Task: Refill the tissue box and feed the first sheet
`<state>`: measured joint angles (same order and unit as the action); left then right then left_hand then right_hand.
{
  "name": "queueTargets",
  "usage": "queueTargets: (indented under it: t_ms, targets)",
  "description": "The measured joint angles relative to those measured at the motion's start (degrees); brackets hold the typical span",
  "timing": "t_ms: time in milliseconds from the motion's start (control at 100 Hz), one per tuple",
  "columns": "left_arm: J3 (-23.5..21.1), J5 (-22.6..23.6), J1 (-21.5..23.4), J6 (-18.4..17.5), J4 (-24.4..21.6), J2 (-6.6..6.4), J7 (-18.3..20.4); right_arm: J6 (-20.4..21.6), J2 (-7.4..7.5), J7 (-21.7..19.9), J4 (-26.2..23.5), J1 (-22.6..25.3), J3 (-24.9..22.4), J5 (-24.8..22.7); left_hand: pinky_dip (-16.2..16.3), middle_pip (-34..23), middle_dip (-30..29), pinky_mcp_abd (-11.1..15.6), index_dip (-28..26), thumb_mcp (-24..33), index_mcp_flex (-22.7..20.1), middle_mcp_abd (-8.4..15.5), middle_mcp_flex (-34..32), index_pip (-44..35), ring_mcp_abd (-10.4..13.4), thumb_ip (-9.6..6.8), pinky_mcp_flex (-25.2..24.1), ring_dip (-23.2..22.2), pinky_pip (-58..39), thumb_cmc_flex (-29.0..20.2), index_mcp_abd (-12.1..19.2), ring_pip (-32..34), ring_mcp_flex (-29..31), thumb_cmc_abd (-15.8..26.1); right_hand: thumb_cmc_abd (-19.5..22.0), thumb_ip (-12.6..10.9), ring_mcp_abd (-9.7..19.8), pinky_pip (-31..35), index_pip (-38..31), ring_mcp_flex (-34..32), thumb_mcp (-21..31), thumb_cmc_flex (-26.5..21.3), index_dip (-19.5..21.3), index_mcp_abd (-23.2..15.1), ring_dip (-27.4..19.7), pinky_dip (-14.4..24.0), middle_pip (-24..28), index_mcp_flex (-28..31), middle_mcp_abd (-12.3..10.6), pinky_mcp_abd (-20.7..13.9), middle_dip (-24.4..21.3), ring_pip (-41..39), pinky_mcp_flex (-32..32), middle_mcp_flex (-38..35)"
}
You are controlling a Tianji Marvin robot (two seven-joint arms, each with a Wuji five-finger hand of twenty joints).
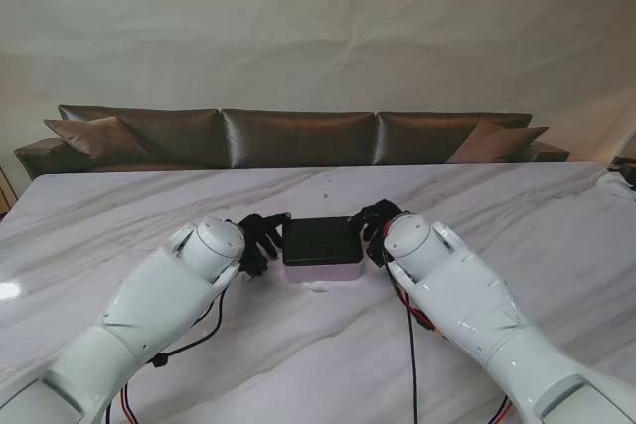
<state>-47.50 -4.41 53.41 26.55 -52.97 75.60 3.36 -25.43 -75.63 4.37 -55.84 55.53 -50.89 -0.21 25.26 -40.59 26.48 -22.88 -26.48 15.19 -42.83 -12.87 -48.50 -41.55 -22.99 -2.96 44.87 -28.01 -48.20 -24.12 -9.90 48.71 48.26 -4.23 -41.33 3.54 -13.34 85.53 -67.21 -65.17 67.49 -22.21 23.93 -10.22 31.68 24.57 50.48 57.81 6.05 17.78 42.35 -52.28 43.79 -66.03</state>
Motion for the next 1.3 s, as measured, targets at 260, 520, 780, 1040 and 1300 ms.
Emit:
queueTargets:
  t_ms: [260, 520, 780, 1040, 1300]
  targets:
    - [1.5, 0.42, -1.48, -1.83, 2.87, 0.39, 0.92, 0.36, -0.12, 0.17, 0.8, -0.52, 0.83, -1.12, 2.08, -4.77, 4.99, 2.29, -7.65, -0.75, 0.66, 2.92, -1.45, -6.35, 1.88, 0.0, 0.84, -5.84, -1.68, -0.13, 2.21, 4.3, 0.63, -0.59, -1.56, 0.16, 1.04, 0.01, -0.47, -1.29, -1.67, 0.03, -0.11, -1.67, 0.01, 0.51, 1.43, 1.1, -1.23, -0.8, 0.88, -0.37, 1.14, -1.6]
    - [1.32, 0.62, -1.23, -3.66, 3.31, 0.58, -0.03, 0.81, -0.63, 1.54, 2.22, -0.97, 1.51, -2.12, 2.08, -5.45, 6.82, 4.26, -9.54, 0.5, 6.31, 3.83, 0.12, -7.23, 3.56, -0.52, 1.04, -7.11, -1.27, -0.55, 2.22, 4.74, 0.63, -2.92, -7.45, 3.28, 2.51, 0.76, -1.25, -3.74, -2.65, -0.1, -0.37, -4.15, 0.64, 0.61, 4.7, 4.22, -2.4, -1.78, 4.09, -2.04, 3.41, -5.01]
    - [-1.45, -1.87, -0.42, -6.38, 4.89, 1.66, -2.12, 0.91, -0.95, 2.67, 2.73, -1.03, 1.88, -3.11, 1.99, -5.45, 6.84, 4.37, -7.97, -4.78, 8.92, 3.83, 2.3, -3.53, 3.57, -0.01, 0.99, -7.12, -1.36, -1.0, 3.33, 4.05, 0.47, -2.95, -10.23, 4.97, 2.78, 1.81, -1.33, -6.0, -2.28, -0.44, -0.7, -3.41, 0.71, 0.74, 5.17, 7.31, -2.75, -1.81, 5.14, -3.0, 5.19, -7.02]
    - [-1.38, 2.02, 0.82, -6.22, 0.71, -0.99, 1.53, 0.7, -0.91, 3.47, 2.4, -0.6, 2.17, -4.31, 1.93, -5.45, 7.41, 5.18, -8.03, -10.62, 10.94, 4.2, 2.33, -3.64, 4.24, 0.01, 0.68, -7.18, -0.65, -2.61, 4.64, 3.27, 0.41, -4.09, -10.28, 6.56, 3.14, 2.69, -1.71, -6.76, -2.54, -0.87, 2.14, 1.74, 1.52, 1.27, 5.84, 9.53, -2.82, -1.83, 7.17, -4.57, 6.06, -8.64]
    - [-1.38, 7.04, 3.38, -1.3, -8.16, -4.0, 3.16, 0.58, -0.88, 3.86, 2.04, -0.38, 2.44, -4.95, 1.92, -6.13, 9.95, 7.52, -12.31, -11.17, 12.83, 7.26, 3.66, -6.94, 6.36, 0.01, 0.68, -9.19, -0.6, -4.99, 6.84, 3.64, 0.4, -7.04, -10.23, 6.56, 3.37, 3.55, -0.48, -7.34, -2.45, -0.24, 2.95, 2.56, 2.69, 1.43, 6.53, 11.51, -2.87, -1.96, 8.34, -6.41, 6.68, -9.29]
